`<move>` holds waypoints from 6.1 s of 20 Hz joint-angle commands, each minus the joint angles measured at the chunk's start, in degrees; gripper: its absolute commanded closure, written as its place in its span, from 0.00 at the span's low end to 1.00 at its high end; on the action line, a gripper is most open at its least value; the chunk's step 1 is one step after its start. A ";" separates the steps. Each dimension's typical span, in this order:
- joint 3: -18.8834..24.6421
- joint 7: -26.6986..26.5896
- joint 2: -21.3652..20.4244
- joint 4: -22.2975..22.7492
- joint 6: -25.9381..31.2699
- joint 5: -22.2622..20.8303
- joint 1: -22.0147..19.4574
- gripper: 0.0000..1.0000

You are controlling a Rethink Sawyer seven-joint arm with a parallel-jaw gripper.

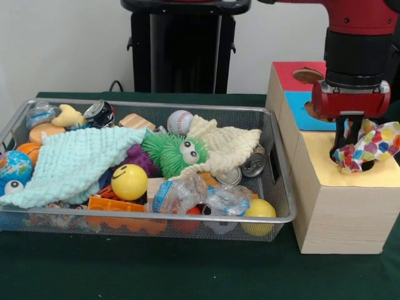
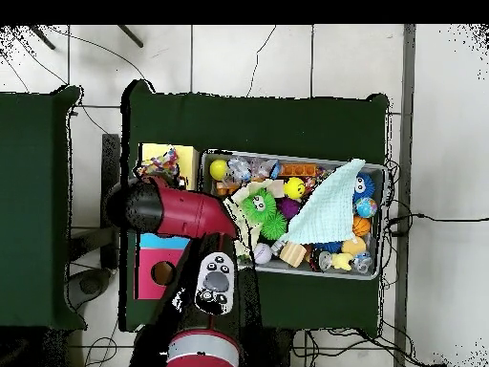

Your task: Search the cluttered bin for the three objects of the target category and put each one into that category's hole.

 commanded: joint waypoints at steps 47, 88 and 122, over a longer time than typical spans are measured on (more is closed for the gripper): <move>2.31 13.64 8.68 0.00 -2.62 4.66 1.73 1.00; -6.95 14.31 -0.99 -2.79 17.87 2.65 5.60 0.00; -7.78 12.39 -5.84 -5.95 22.63 2.83 5.40 1.00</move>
